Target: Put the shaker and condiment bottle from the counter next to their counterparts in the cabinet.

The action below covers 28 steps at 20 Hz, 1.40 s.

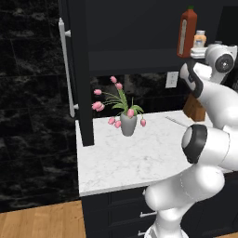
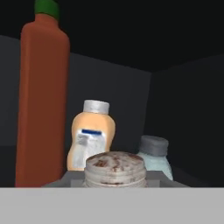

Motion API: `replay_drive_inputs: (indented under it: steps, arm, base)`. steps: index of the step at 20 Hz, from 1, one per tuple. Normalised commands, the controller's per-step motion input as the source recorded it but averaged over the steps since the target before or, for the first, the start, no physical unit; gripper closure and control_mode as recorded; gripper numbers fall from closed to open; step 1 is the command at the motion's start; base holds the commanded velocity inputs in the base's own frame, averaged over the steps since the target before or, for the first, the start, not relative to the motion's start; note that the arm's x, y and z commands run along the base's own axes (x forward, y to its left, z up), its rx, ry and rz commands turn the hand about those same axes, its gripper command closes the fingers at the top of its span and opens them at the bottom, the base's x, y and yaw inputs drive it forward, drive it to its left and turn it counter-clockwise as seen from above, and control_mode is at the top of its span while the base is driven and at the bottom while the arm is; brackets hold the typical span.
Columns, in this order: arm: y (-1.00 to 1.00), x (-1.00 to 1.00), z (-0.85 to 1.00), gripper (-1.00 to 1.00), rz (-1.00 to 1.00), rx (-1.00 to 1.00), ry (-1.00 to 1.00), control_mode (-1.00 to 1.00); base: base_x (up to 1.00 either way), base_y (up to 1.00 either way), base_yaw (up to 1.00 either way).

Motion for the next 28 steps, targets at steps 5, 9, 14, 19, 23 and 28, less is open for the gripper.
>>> replay_drive_inputs:
  steps: [5, 9, 14, 19, 23, 28]
  arm:
    - [0.00, 0.35, -0.23, 1.00, -0.05, 0.00, 0.05, -1.00]
    - [0.00, 0.31, -0.36, 1.00, -0.03, 0.00, 0.00, -1.00]
    - [0.00, 0.37, -0.33, 1.00, 0.00, 0.00, 0.00, -1.00]
    - [0.00, 0.35, -0.35, 1.00, 0.00, 0.00, 0.00, -1.00]
    - [-0.06, 0.27, -0.44, 1.00, 0.01, 0.00, -0.08, -1.00]
    - [-0.07, 0.18, -0.57, 1.00, 0.05, 0.00, -0.22, -1.00]
  base:
    - [0.00, 0.00, 0.00]
    - [0.00, 0.00, 0.00]
    - [0.00, 0.00, 0.00]
    - [0.00, 0.00, 0.00]
    - [0.00, 0.00, 0.00]
    - [0.00, 0.00, 0.00]
